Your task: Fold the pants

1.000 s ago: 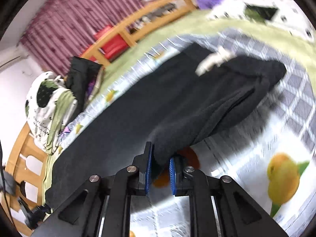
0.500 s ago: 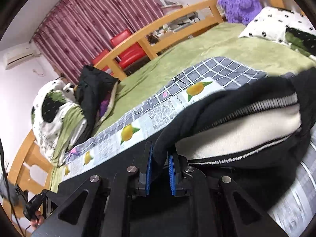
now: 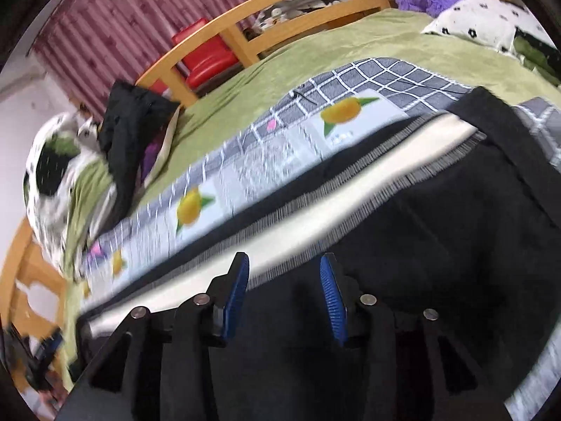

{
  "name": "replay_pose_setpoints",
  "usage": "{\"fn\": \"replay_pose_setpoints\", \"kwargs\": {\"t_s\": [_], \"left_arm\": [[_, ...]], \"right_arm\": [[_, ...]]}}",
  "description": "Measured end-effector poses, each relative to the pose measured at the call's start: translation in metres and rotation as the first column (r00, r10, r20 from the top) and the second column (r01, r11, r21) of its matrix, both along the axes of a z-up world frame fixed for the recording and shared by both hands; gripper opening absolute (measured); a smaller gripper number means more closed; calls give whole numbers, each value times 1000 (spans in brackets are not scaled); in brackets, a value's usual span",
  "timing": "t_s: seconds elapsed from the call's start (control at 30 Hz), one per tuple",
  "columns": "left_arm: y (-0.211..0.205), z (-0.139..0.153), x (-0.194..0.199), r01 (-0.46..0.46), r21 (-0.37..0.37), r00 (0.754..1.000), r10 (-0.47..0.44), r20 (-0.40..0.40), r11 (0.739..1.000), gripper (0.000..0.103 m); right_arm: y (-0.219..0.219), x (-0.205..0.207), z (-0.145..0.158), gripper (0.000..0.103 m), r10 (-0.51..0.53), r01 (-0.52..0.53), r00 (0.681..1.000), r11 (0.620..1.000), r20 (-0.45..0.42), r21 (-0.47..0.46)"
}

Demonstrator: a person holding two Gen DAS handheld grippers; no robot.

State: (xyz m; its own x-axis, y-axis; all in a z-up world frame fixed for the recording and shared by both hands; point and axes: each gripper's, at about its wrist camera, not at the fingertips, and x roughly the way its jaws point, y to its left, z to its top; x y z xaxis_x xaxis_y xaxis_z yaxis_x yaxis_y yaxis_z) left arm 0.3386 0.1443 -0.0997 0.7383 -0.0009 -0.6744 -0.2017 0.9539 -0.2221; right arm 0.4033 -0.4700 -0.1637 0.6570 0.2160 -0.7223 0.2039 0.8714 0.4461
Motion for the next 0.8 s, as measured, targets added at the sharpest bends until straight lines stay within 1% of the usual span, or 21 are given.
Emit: {"fn": "replay_pose_setpoints", "kwargs": {"t_s": [0.07, 0.1, 0.2, 0.27, 0.3, 0.33, 0.4, 0.47, 0.5, 0.53, 0.57, 0.6, 0.63, 0.67, 0.73, 0.77, 0.8], "left_arm": [[4, -3, -22, -10, 3, 1000, 10, -28, 1000, 67], [8, -10, -39, -16, -8, 998, 16, -54, 1000, 67], [20, -29, -69, -41, -46, 994, 36, -101, 998, 67], [28, -42, -85, -64, -87, 993, 54, -104, 994, 67], [33, -50, -89, -58, -111, 993, 47, -107, 992, 67], [34, -55, -89, -55, -116, 993, 42, -113, 992, 67], [36, -59, -84, -68, -99, 992, 57, -114, 993, 66], [40, -59, -75, -83, -82, 993, 76, -90, 993, 65], [44, -60, -67, -100, -72, 992, 94, -85, 992, 62], [46, -61, -60, -100, -72, 992, 94, -83, 992, 45], [48, -61, -53, -92, -69, 993, 86, -83, 993, 18], [51, -58, -39, -65, -50, 994, 60, -90, 997, 12], [53, -53, -30, -52, -33, 996, 50, -75, 998, 11], [56, -44, -23, -60, -15, 997, 60, -44, 998, 11], [70, -15, -7, -121, 35, 992, 120, 43, 992, 11], [76, -5, -2, -143, 29, 988, 141, 61, 989, 13], [84, 4, 5, -169, 1, 984, 168, 61, 986, 14]], "right_arm": [[5, -26, 2, 42, 25, -26, 1000, 999, -13, -31], [6, -40, 2, 42, 35, -36, 999, 998, -22, -49], [7, -83, -3, 42, 49, -53, 998, 994, -44, -91], [5, -111, -6, 42, 49, -55, 997, 992, -57, -109], [3, -123, -8, 42, 46, -53, 997, 992, -62, -113], [2, -134, -11, 42, 43, -51, 997, 992, -70, -117], [-1, -152, -16, 42, 35, -45, 996, 992, -88, -118], [-1, -168, -18, 42, 23, -35, 995, 991, -95, -126], [0, -174, -19, 42, 17, -28, 996, 991, -89, -130], [0, -181, -20, 42, 5, -15, 997, 991, -77, -130], [0, -189, -21, 42, -11, 3, 998, 992, -66, -123], [0, -193, -23, 42, -21, 14, 998, 993, -62, -113], [2, -197, -26, 42, -28, 22, 998, 995, -62, -102], [4, -201, -30, 42, -32, 26, 997, 995, -67, -96], [10, -202, -36, 42, -28, 19, 996, 994, -84, -110], [13, -202, -38, 42, -25, 13, 995, 992, -94, -128], [15, -202, -40, 42, -24, 9, 995, 989, -101, -145]]}}
